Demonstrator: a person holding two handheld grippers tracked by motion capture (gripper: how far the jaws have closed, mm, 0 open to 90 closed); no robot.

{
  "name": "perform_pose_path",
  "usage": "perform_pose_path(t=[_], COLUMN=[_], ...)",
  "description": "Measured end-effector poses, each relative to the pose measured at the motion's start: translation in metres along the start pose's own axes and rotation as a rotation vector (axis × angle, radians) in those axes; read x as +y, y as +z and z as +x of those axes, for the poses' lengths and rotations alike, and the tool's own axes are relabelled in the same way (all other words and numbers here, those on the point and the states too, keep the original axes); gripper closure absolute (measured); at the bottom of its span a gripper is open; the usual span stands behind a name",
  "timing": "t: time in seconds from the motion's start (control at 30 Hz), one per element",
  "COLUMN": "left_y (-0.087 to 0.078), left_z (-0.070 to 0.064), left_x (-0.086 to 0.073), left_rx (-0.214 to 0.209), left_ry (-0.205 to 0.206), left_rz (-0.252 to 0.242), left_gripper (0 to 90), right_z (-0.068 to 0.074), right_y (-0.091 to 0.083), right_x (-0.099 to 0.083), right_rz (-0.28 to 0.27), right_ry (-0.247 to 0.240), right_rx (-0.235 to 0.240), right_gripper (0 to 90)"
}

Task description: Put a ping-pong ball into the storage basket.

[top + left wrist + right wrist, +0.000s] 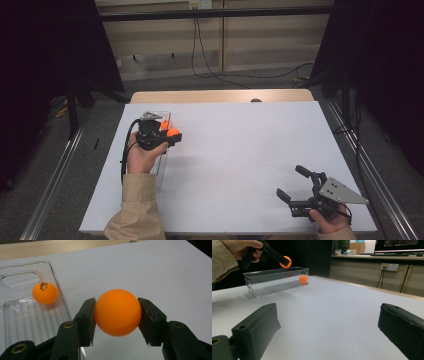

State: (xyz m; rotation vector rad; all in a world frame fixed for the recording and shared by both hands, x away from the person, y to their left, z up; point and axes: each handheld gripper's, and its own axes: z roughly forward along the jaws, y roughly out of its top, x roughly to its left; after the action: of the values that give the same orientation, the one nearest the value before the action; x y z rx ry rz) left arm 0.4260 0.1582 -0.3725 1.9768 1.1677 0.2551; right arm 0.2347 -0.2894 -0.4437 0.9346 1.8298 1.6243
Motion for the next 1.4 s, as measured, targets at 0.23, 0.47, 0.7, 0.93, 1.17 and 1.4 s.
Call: perform_pose_path(t=[0.23, 0.47, 0.7, 0.93, 1.17, 1.4], left_y=[-0.002, -0.003, -0.005, -0.007, -0.009, -0.012], left_z=[0.005, 0.007, 0.010, 0.011, 0.016, 0.019], left_x=[-0.001, -0.002, -0.003, -0.003, -0.005, -0.005], left_rx=[0.019, 0.028, 0.034, 0.040, 0.054, 0.075], left_ry=[-0.004, -0.005, -0.006, -0.010, -0.016, -0.022], left_rz=[-0.001, -0.003, -0.004, -0.011, -0.014, -0.024], left_gripper=[50.9, 50.9, 50.9, 50.9, 50.9, 50.9], right_z=[0.000, 0.000, 0.000, 0.000, 0.000, 0.000], right_y=[0.000, 0.000, 0.000, 0.000, 0.000, 0.000], right_x=[0.000, 0.000, 0.000, 0.000, 0.000, 0.000], right_rz=[0.000, 0.000, -0.001, 0.000, 0.001, 0.001], right_ry=[-0.001, 0.001, 0.001, 0.003, 0.002, 0.002], right_rx=[0.000, -0.001, 0.000, -0.001, -0.001, -0.001], right_gripper=[2.2, 2.2, 2.2, 2.2, 2.2, 2.2])
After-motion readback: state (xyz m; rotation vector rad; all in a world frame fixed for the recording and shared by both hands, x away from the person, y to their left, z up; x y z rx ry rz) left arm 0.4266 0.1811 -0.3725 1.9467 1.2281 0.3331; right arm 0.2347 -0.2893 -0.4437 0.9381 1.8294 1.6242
